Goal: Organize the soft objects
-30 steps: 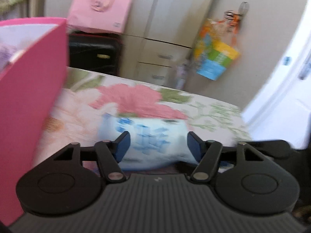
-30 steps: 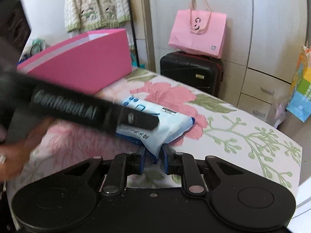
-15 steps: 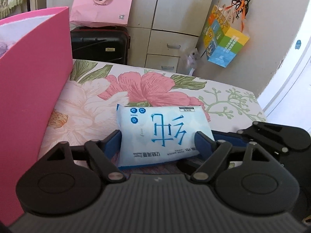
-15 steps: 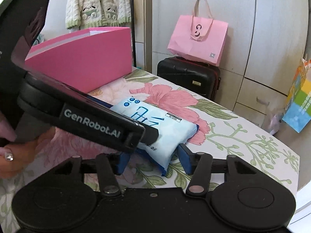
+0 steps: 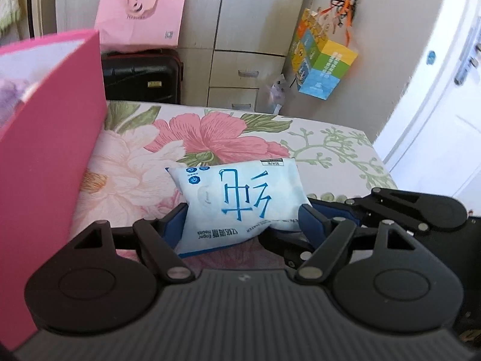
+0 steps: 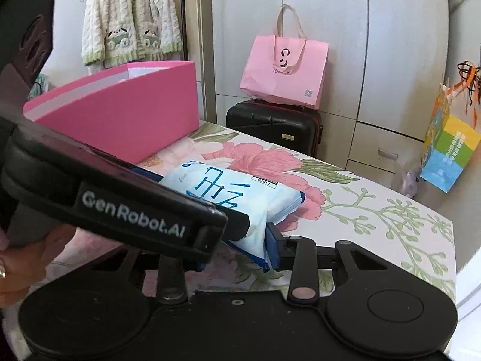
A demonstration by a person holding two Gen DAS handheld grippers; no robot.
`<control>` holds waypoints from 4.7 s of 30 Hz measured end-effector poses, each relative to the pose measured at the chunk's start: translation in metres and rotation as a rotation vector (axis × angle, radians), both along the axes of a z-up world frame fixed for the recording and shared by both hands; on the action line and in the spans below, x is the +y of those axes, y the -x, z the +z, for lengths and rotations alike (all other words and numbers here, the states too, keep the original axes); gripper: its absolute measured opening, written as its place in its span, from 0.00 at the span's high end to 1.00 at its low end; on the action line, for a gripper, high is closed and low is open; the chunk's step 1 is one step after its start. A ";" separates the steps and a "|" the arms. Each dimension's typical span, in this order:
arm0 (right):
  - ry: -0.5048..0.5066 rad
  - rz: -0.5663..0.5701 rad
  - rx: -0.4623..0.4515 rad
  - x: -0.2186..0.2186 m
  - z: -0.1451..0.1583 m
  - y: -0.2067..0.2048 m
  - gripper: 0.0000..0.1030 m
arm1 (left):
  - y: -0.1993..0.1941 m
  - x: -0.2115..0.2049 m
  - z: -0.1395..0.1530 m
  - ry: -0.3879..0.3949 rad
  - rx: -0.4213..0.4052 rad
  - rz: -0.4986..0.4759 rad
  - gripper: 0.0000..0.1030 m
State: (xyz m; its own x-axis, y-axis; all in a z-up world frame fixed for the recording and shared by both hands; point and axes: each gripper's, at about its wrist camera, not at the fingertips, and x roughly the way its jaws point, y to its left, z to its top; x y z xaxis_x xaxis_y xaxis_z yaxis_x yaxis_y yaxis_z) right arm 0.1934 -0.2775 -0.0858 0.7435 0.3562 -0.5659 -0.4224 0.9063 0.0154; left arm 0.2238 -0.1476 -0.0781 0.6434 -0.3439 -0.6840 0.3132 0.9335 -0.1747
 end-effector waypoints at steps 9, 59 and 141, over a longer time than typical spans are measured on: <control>-0.057 -0.062 0.003 0.009 0.023 0.046 0.58 | 0.047 0.020 0.027 0.000 -0.046 -0.079 0.28; 0.014 0.157 -0.212 0.200 0.115 0.141 0.55 | 0.145 0.234 0.122 0.020 -0.238 -0.011 0.30; 0.020 -0.478 -0.272 0.110 0.118 0.253 0.00 | 0.242 0.178 0.099 -0.049 -0.447 0.090 0.00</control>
